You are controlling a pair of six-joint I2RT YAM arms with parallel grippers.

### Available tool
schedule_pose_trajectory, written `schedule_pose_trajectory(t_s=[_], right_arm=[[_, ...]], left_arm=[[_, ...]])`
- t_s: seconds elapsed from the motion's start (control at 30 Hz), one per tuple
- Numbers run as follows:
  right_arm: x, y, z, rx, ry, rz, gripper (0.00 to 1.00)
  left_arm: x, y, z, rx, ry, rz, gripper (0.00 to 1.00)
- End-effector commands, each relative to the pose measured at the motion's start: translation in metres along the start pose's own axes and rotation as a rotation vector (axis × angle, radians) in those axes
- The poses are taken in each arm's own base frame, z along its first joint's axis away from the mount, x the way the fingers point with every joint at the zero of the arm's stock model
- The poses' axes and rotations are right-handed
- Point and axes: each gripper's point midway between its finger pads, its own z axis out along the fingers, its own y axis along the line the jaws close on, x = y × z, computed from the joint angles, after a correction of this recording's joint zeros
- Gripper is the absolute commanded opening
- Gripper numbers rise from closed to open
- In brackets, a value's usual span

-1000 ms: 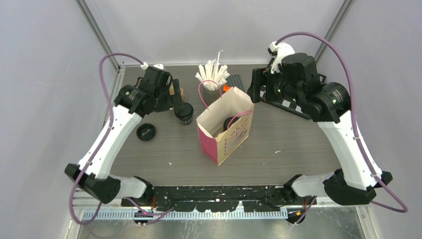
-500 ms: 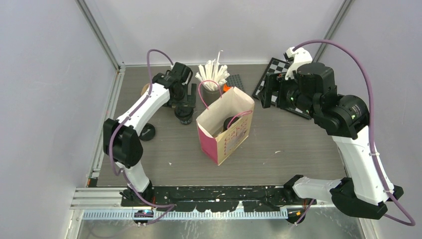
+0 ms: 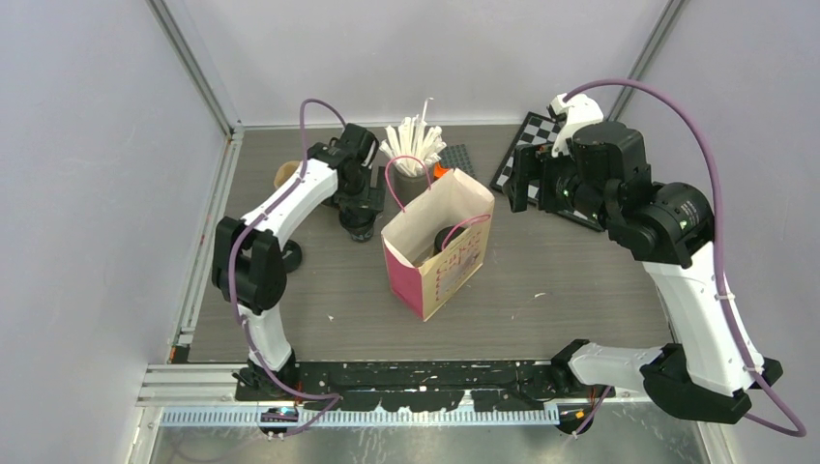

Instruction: Pack the takeout coffee

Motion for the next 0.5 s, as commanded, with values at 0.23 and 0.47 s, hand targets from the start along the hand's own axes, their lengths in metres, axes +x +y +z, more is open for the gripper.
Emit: schedule_pose_trajectory(t_s=[0.23,0.47], right_arm=[[-0.006,-0.003,0.002,0.016,-0.021,-0.025,0.88],[-0.010,-0.002,0.001,0.009,-0.039,-0.025,0.88]], left_arm=[[-0.019,0.006,-0.005,0.011,-0.061,0.030,0.95],[-0.014,0.005,0.001,0.021,-0.044,0.034,0.95]])
